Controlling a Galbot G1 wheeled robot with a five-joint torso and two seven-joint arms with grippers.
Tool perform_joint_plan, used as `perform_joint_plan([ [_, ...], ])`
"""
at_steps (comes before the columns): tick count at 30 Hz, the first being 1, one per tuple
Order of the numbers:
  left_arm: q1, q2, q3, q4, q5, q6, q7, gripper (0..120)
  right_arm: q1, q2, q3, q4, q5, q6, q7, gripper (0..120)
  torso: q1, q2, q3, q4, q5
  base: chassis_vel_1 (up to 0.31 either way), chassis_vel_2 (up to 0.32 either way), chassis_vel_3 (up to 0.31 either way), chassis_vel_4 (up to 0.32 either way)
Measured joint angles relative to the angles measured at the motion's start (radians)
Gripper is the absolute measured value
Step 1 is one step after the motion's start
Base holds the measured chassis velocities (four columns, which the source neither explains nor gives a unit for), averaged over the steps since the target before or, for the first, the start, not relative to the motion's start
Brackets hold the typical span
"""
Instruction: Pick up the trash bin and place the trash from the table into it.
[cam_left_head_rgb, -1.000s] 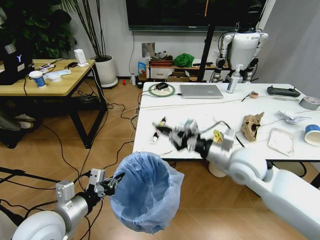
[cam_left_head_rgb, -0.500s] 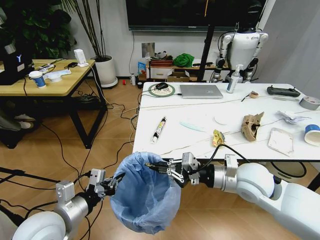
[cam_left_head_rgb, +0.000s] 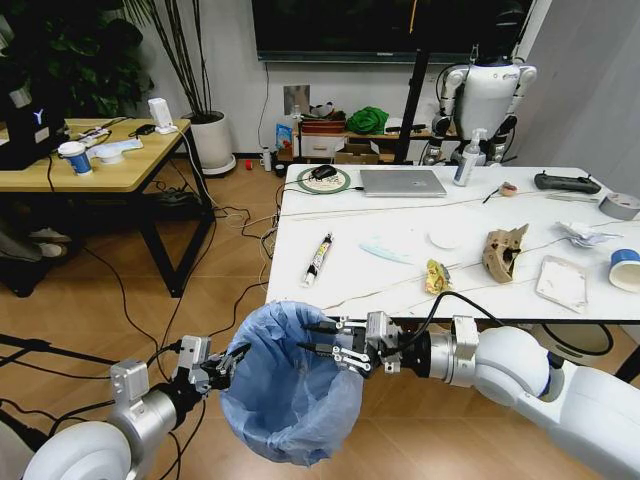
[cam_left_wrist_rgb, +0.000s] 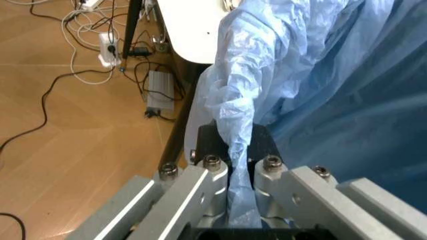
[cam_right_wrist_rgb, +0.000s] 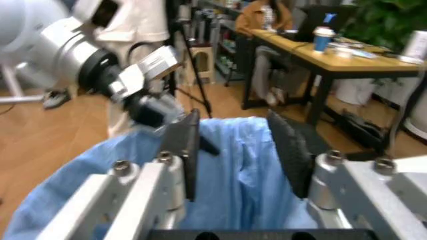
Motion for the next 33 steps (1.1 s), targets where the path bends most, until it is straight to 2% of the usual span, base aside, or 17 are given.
perform_joint_plan([
  [1, 0.000, 0.000, 0.000, 0.000, 0.000, 0.000, 0.000, 0, 0.000, 0.000, 0.000, 0.000, 0.000, 0.000, 0.000, 39, 0.000, 0.000, 0.000, 0.0000, 0.0000, 0.000, 0.000, 0.000, 0.000],
  [4, 0.001, -0.002, 0.000, -0.001, 0.000, 0.000, 0.000, 0, 0.001, 0.012, 0.028, 0.009, 0.051, -0.041, 0.089, 50, 0.000, 0.000, 0.000, 0.0000, -0.0001, 0.000, 0.000, 0.000, 0.000],
  [7, 0.002, -0.004, 0.000, -0.001, 0.001, 0.000, -0.002, 0, 0.011, 0.043, 0.112, -0.009, 0.080, -0.171, 0.279, 66, 0.000, 0.000, 0.000, 0.0002, -0.0001, 0.000, 0.000, 0.000, 0.000],
  [8, 0.002, -0.004, 0.000, -0.001, 0.001, 0.000, -0.002, 0, 0.011, 0.043, 0.112, -0.009, 0.080, -0.171, 0.279, 66, 0.000, 0.000, 0.000, 0.0002, -0.0001, 0.000, 0.000, 0.000, 0.000],
  [10, 0.004, -0.006, 0.001, -0.001, 0.002, 0.001, -0.003, 0, 0.013, 0.059, 0.162, -0.044, 0.063, -0.170, 0.433, 74, 0.000, 0.000, 0.000, 0.0000, 0.0003, 0.000, 0.000, 0.000, 0.000],
  [11, 0.004, -0.006, 0.001, -0.001, 0.003, 0.001, -0.003, 0, 0.016, 0.061, 0.182, -0.054, 0.061, -0.184, 0.468, 79, 0.000, 0.000, 0.000, 0.0000, 0.0001, 0.000, 0.000, 0.000, 0.000],
  [13, 0.004, -0.008, 0.002, -0.001, 0.004, 0.001, -0.004, 0, 0.019, 0.075, 0.217, -0.078, 0.064, -0.224, 0.507, 87, 0.000, 0.000, 0.000, -0.0002, -0.0002, 0.000, 0.000, 0.000, 0.000],
  [14, 0.004, -0.008, 0.002, -0.001, 0.004, 0.001, -0.004, 0, 0.019, 0.075, 0.217, -0.078, 0.064, -0.224, 0.507, 87, 0.000, 0.000, 0.000, -0.0002, -0.0002, 0.000, 0.000, 0.000, 0.000],
  [17, 0.007, -0.011, 0.002, -0.004, 0.006, 0.001, -0.006, 0, 0.020, 0.131, 0.280, -0.102, 0.099, -0.353, 0.551, 98, 0.000, 0.000, 0.000, 0.0000, 0.0001, 0.000, 0.000, 0.000, 0.000],
  [20, 0.012, -0.011, 0.002, -0.006, 0.007, 0.002, -0.007, 0, 0.019, 0.160, 0.295, -0.130, 0.079, -0.360, 0.579, 100, 0.000, 0.000, 0.000, 0.0001, -0.0001, 0.000, 0.000, 0.000, 0.000],
  [24, 0.017, -0.011, -0.004, -0.011, 0.007, 0.002, -0.009, 0, 0.014, 0.198, 0.288, -0.152, 0.042, -0.360, 0.705, 100, 0.000, 0.000, 0.000, 0.0001, 0.0001, 0.000, 0.000, 0.000, 0.000],
  [33, 0.033, -0.012, -0.014, -0.025, 0.009, 0.002, -0.011, 0, -0.002, 0.208, 0.280, -0.157, -0.038, -0.382, 0.769, 100, 0.000, 0.000, 0.000, 0.0000, -0.0001, 0.000, 0.000, 0.000, 0.000],
])
